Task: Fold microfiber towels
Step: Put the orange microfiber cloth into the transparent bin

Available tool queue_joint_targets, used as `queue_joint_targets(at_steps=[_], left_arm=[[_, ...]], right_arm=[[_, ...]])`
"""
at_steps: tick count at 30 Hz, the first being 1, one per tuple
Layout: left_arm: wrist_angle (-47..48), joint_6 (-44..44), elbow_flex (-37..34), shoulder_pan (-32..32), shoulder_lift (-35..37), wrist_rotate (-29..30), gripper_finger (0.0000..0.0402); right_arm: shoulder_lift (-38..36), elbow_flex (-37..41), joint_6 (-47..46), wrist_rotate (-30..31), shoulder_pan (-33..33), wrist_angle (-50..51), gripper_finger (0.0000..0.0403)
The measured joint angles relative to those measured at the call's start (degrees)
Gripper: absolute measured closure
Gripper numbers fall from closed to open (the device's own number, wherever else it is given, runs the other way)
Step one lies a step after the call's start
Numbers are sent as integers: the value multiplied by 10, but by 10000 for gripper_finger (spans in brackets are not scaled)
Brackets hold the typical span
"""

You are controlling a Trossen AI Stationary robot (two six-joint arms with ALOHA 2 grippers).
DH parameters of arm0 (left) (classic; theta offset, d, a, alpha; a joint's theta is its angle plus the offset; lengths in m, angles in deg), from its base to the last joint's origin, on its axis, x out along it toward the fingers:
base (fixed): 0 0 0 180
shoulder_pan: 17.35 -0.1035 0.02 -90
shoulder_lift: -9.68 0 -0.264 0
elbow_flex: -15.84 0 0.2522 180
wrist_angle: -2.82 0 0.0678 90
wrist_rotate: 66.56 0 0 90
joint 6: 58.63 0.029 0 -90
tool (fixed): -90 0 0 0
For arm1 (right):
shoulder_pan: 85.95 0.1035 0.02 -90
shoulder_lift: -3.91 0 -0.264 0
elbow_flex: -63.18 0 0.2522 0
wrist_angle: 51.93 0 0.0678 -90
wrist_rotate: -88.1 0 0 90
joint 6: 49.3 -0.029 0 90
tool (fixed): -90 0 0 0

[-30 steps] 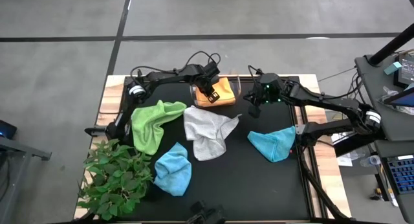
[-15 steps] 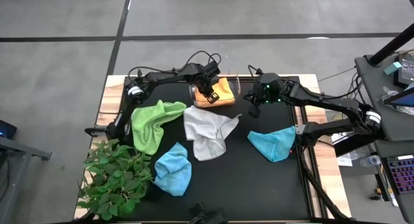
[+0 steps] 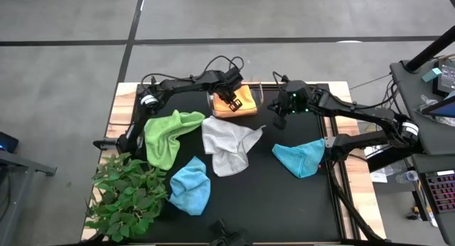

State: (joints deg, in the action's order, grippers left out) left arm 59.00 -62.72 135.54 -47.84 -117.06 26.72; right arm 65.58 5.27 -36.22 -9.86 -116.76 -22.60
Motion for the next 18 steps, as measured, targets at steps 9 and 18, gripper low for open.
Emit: queue_joint_targets(at_steps=[9, 18], left_arm=[[79, 16, 2, 11, 24, -27, 401], [15, 16, -13, 10, 3, -4, 401]], right_arm=[[0, 7, 8, 0, 0, -6, 394], [0, 8, 11, 0, 0, -9, 394]])
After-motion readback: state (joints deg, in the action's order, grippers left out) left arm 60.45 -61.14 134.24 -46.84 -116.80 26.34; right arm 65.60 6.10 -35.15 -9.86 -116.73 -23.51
